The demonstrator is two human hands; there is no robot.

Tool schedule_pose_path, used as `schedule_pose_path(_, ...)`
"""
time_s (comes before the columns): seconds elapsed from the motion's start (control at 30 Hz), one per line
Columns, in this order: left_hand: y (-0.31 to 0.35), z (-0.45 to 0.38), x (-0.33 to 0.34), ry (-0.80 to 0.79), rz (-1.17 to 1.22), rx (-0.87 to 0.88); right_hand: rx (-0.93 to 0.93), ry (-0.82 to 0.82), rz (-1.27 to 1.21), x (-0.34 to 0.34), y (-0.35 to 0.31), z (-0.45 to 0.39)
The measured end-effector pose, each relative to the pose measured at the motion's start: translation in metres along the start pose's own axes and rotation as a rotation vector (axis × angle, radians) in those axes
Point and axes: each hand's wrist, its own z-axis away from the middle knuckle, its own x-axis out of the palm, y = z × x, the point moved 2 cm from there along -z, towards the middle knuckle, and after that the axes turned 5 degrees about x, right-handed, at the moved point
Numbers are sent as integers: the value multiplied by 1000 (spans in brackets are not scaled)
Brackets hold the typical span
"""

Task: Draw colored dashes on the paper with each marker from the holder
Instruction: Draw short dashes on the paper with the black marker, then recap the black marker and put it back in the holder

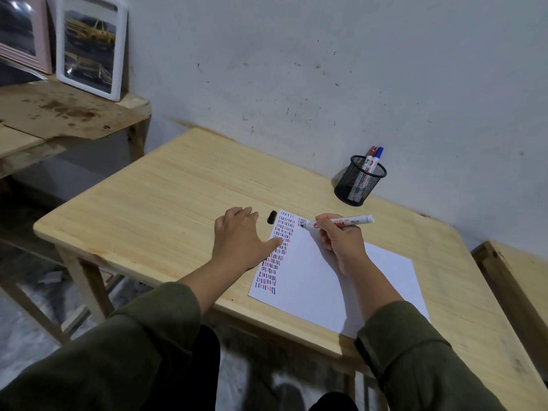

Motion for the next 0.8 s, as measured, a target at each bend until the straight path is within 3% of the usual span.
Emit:
schedule_pose_path(0.27, 1, -2, 0, -1, 41, 11, -14, -13, -178, -4, -2, 6)
schedule_pose_path(0.43, 10, -10, -4, 75, 85, 105, 22, -51, -354, -4, -7, 16)
schedule_pose_path(0.67, 17, -33, -4, 109, 17, 83, -36, -60, -259, -15, -19, 27)
schedule_pose_path(0.73, 21, -35, -7, 135, 215, -20, -76, -66, -251, -18, -27, 33)
schedule_pose_path(0.8, 31, -38, -13, 136, 654, -178, -105, -62, -251, -20, -38, 40)
